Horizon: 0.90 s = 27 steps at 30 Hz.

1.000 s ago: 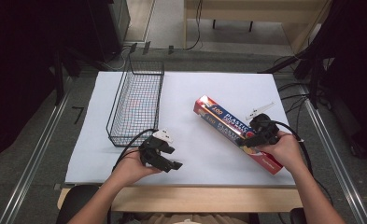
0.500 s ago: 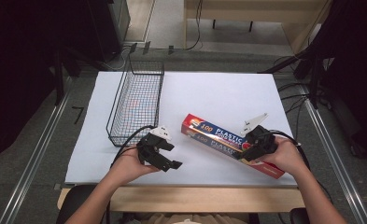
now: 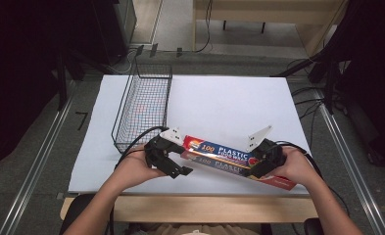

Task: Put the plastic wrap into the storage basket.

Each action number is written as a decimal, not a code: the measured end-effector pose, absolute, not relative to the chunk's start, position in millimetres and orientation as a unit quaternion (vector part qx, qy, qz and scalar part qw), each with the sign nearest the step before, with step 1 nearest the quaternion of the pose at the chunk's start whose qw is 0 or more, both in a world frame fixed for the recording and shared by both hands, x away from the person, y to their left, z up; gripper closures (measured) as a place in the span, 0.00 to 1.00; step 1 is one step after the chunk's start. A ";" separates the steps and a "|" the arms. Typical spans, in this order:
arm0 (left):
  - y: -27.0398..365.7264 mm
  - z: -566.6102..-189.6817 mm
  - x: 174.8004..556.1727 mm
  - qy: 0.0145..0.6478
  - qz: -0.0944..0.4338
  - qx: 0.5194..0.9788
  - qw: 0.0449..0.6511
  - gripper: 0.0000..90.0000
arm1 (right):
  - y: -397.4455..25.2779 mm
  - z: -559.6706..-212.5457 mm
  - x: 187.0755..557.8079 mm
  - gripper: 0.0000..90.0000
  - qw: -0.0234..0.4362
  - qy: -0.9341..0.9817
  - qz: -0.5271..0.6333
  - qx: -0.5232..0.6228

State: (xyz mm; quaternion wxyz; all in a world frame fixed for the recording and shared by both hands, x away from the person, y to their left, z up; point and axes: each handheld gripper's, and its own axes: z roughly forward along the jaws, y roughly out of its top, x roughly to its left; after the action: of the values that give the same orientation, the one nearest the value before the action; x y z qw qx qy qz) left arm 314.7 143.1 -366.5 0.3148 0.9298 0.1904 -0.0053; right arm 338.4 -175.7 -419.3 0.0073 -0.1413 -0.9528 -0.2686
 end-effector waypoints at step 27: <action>74.6 -377.9 322.1 0.083 -0.021 0.962 0.258 0.24 | -129.9 -402.9 314.9 0.46 0.007 -0.968 -0.250 -0.035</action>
State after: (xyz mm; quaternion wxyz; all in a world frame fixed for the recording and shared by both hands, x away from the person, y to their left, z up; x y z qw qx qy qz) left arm 322.1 74.6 -377.9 0.2577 0.9625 0.0827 -0.0209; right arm 314.9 -129.9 -402.9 0.0075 -0.0354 -0.9676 -0.2498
